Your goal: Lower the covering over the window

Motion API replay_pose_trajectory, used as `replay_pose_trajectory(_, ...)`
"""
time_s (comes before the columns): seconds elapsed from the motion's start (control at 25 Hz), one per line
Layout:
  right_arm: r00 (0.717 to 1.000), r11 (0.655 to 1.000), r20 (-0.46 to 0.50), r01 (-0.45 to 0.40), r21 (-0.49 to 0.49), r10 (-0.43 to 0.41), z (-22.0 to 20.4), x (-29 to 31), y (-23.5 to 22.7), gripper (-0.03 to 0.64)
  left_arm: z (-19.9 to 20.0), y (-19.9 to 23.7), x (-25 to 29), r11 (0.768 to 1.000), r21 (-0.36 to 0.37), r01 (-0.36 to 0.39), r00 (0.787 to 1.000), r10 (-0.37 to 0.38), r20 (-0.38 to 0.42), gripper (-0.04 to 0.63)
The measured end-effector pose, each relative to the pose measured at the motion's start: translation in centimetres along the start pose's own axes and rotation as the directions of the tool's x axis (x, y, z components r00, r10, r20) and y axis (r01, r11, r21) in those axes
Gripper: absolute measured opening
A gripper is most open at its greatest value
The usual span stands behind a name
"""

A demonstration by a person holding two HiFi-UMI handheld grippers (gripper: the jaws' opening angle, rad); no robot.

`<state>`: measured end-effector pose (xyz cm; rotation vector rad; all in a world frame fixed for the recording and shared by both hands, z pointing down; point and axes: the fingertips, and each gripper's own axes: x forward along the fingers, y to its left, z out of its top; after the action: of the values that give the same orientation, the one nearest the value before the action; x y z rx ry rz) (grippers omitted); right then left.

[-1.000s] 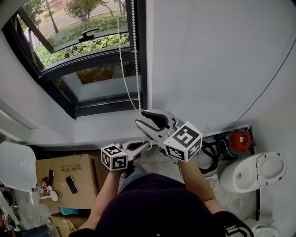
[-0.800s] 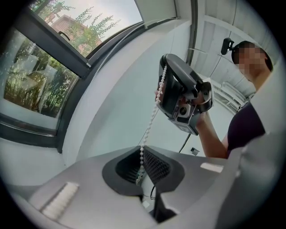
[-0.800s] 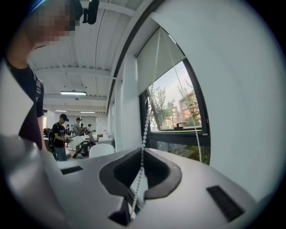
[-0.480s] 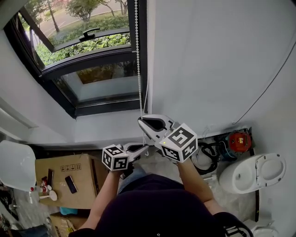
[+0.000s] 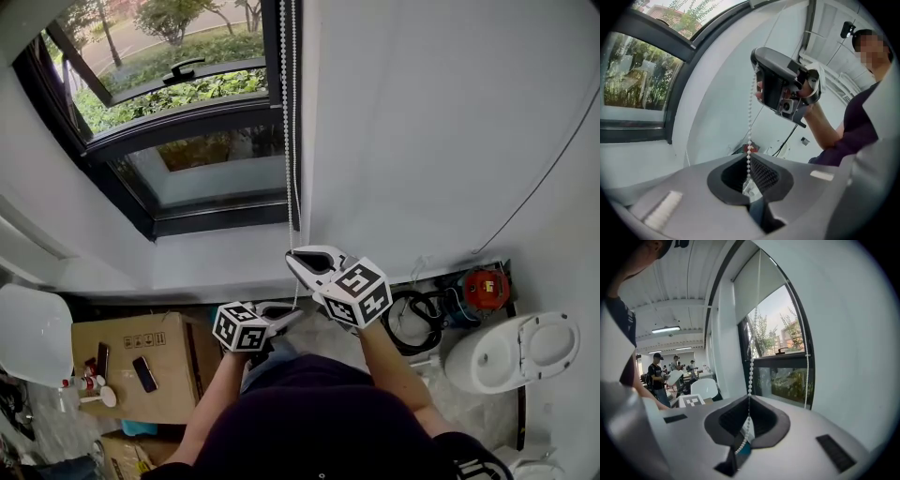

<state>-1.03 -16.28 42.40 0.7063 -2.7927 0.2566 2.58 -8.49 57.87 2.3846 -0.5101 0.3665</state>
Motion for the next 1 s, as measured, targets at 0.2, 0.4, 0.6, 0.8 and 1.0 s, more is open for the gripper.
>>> replay_pose_trajectory(0.2, 0.999, 0.999, -0.050, -0.019, 0.027, 0.020, -1.9, 1.0, 0.2, 0.017, -0.5, 0.4, -0.6, 1.000, -0.017, -0.005, 1.000, 0.005, 0.009, 0.018)
replay_pose_trajectory(0.4, 0.993, 0.997, -0.108, -0.041, 0.063, 0.048, -4.4, 1.9, 0.6, 0.017, 0.8, 0.6, -1.6, 1.000, -0.018, -0.021, 0.998, 0.022, 0.060, 0.018)
replay_pose_trajectory(0.6, 0.985, 0.997, -0.166, -0.039, 0.062, 0.049, -6.2, 2.5, 0.3, 0.017, 1.6, 0.6, -2.3, 1.000, -0.009, -0.027, 0.995, 0.028, 0.093, 0.018)
replay_pose_trajectory(0.8, 0.969, 0.995, -0.237, -0.041, 0.096, 0.063, -9.4, 3.2, 0.4, 0.017, 2.1, 0.5, -2.7, 1.000, -0.004, -0.027, 0.993, 0.027, 0.111, 0.018)
replay_pose_trajectory(1.0, 0.965, 0.992, -0.251, -0.042, 0.118, 0.070, -10.5, 3.2, 0.4, 0.017, 2.1, 0.6, -2.8, 0.999, 0.001, -0.037, 0.993, 0.037, 0.115, 0.018)
